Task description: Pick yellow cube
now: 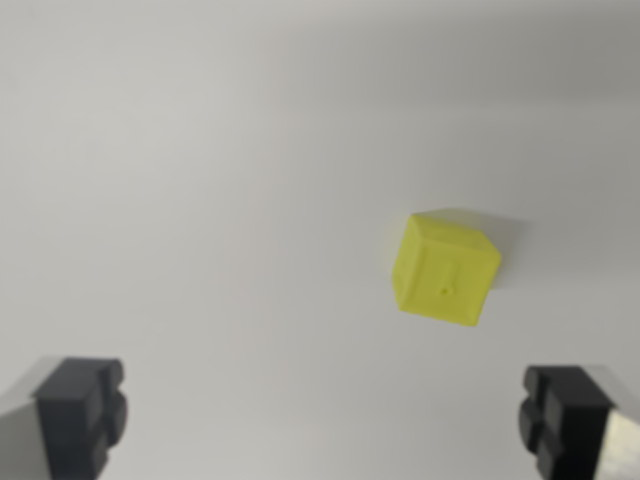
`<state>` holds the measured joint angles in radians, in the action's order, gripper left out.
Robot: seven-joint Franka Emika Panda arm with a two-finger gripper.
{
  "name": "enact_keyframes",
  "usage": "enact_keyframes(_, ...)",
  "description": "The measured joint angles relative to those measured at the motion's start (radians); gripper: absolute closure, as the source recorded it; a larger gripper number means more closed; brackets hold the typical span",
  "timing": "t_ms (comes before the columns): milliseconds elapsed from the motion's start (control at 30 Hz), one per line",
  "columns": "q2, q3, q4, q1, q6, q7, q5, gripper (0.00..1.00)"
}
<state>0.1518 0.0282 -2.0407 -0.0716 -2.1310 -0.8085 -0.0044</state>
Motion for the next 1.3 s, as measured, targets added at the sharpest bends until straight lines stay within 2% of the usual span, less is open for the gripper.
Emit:
enact_keyframes(667, 0.015, 0.000, -0.125, -0.036, -0.156, -0.003, 0.001, 0.00)
enact_keyframes(1300, 0.055, 0.000, -0.221, -0.072, -0.305, -0.002, 0.004, 0.00)
